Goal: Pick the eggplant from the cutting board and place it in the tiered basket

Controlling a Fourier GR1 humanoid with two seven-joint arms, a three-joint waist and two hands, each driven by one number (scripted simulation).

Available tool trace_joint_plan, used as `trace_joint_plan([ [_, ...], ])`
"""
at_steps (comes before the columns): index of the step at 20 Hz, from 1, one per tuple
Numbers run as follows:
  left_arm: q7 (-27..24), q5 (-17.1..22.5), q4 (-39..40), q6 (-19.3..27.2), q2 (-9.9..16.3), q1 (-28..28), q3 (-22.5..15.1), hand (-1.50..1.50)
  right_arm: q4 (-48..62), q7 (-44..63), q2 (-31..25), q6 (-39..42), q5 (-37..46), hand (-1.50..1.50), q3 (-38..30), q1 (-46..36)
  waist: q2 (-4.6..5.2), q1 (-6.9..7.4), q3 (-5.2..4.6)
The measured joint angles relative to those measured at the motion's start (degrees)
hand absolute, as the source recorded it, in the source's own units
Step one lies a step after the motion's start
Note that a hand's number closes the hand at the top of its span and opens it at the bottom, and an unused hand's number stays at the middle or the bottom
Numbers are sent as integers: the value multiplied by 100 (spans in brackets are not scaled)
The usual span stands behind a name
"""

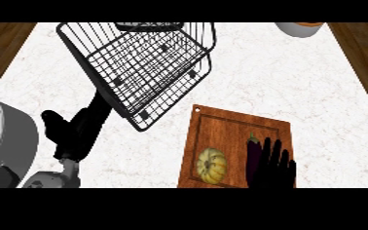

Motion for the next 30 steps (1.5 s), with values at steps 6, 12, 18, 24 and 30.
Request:
trace_joint_plan([
  [6,-24,-121,-35,14,-101,63,22,0,200,-232,38,-353,-251,-150,-394,11,-14,4,-2],
  [12,146,-85,-69,-116,-102,51,127,0,431,-380,34,-659,-525,-150,-689,-24,-20,5,-19],
  [18,130,-255,-53,-99,-239,62,113,0,879,-551,40,-891,-833,-150,-1034,-334,-53,21,-33],
  [24,-69,-272,-1,-304,-266,125,238,0,1086,-951,1,-1132,-1278,150,-1085,-379,-84,9,-73],
  [30,175,-348,-182,-224,-349,170,261,0,1333,-1142,-67,-1203,-1165,150,-1016,-489,-84,1,-120],
])
